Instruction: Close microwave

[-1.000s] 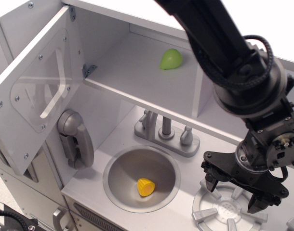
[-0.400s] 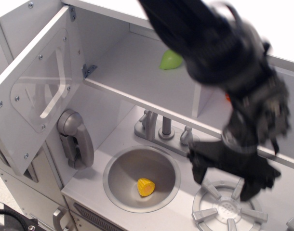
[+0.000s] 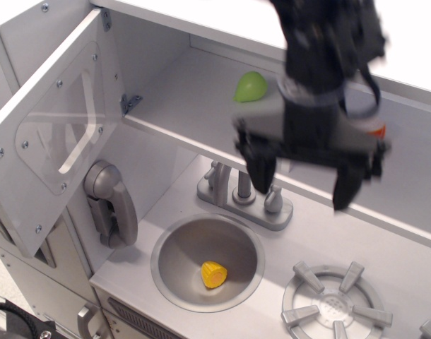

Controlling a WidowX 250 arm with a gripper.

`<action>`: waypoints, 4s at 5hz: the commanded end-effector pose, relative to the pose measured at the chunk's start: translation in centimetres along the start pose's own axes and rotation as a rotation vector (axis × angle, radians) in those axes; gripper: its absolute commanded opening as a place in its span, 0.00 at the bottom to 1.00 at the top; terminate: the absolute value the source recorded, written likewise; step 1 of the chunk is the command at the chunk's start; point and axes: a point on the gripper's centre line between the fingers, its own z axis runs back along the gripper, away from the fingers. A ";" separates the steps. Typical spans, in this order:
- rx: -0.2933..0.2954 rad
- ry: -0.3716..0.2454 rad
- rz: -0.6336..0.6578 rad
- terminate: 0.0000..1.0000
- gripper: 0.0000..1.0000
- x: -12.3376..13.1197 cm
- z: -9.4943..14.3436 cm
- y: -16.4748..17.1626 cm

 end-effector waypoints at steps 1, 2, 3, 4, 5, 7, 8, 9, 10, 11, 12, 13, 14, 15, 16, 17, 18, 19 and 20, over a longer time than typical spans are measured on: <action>-0.016 -0.125 -0.031 0.00 1.00 -0.3 7.6 4.4; 0.034 -0.129 -0.020 0.00 1.00 -0.3 8.7 7.4; 0.043 -0.143 -0.012 0.00 1.00 -0.1 8.3 10.7; 0.093 -0.148 0.008 0.00 1.00 -0.3 8.2 14.0; 0.105 -0.105 0.040 0.00 1.00 -0.4 9.1 17.2; 0.161 -0.068 0.062 0.00 1.00 -0.2 8.0 20.5; 0.134 -0.030 0.055 0.00 1.00 -0.5 6.4 20.8; 0.156 -0.041 0.067 0.00 1.00 -0.4 5.8 20.6; 0.201 -0.025 0.076 0.00 1.00 -0.1 4.5 20.4; 0.182 -0.024 0.097 0.00 1.00 0.3 2.8 19.1; 0.169 -0.024 0.140 0.00 1.00 1.2 1.5 16.8; 0.128 -0.026 0.167 0.00 1.00 2.4 1.1 13.8; 0.039 -0.043 0.178 0.00 1.00 3.7 2.6 9.3; -0.010 -0.012 0.197 0.00 1.00 4.8 4.1 5.3; -0.075 -0.046 0.173 0.00 1.00 4.7 5.2 2.0; -0.062 -0.017 0.079 0.00 1.00 1.3 4.7 1.6; -0.009 0.051 -0.019 0.00 1.00 -3.4 2.4 3.5; 0.053 0.077 -0.053 0.00 1.00 -5.3 0.5 6.1; 0.117 0.040 0.024 0.00 1.00 -3.7 -0.7 9.0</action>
